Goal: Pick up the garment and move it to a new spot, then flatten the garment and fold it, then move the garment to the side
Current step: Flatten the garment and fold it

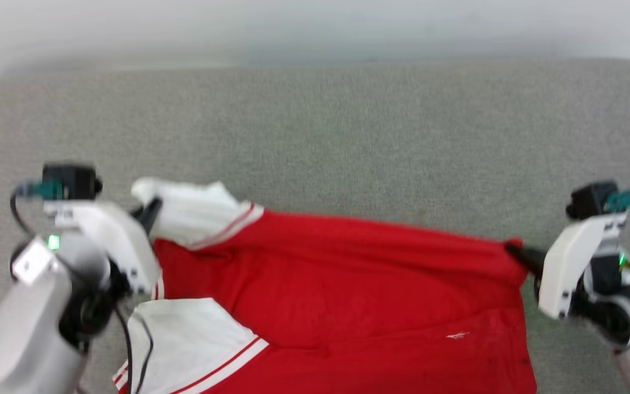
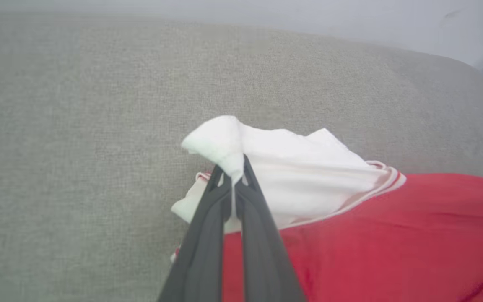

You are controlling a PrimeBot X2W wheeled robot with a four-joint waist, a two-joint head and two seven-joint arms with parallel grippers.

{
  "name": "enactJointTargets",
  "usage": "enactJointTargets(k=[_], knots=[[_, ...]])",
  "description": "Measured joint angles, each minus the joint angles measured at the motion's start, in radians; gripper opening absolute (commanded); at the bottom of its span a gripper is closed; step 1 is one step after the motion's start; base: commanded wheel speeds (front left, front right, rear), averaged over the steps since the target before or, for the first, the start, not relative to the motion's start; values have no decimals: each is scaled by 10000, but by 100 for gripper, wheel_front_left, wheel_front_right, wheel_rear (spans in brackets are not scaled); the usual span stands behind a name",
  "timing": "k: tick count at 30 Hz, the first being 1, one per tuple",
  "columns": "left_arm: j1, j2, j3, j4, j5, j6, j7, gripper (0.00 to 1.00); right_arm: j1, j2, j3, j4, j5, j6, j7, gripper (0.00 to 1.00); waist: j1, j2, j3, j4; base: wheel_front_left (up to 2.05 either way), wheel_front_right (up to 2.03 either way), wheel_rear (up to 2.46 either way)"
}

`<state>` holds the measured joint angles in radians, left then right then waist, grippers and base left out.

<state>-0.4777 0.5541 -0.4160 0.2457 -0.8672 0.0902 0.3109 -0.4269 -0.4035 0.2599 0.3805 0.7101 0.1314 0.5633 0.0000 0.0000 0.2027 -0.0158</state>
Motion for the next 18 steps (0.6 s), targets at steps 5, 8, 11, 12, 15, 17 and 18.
enactJointTargets(k=[5,8,11,12,15,17,18], knots=[[1740,84,142,-646,-198,328,-568,0,1075,207,-357,-274,29,0,-98,0,-1,0,-436,93,0,0,0],[2700,77,128,-800,-468,364,-608,0,1736,464,-527,-288,58,0,-109,0,-1,0,-604,153,0,0,0],[3493,13,146,-828,-637,508,-809,0,2174,729,-775,-320,79,-2,-194,0,-1,0,-737,130,0,0,0],[3703,-13,169,-836,-692,556,-884,0,2323,796,-890,-324,79,-2,-263,0,-1,0,-786,121,0,0,0],[4277,-117,209,-857,-836,650,-1064,0,2834,1005,-1139,-349,65,-2,-349,0,-1,0,-935,106,0,0,0],[4555,-226,190,-842,-911,686,-1133,0,3122,1137,-1298,-387,27,0,-437,0,-2,0,-1030,107,0,0,0],[4682,-257,165,-813,-974,700,-1129,0,3255,1218,-1390,-391,23,0,-437,0,-2,0,-1079,102,0,0,0]])
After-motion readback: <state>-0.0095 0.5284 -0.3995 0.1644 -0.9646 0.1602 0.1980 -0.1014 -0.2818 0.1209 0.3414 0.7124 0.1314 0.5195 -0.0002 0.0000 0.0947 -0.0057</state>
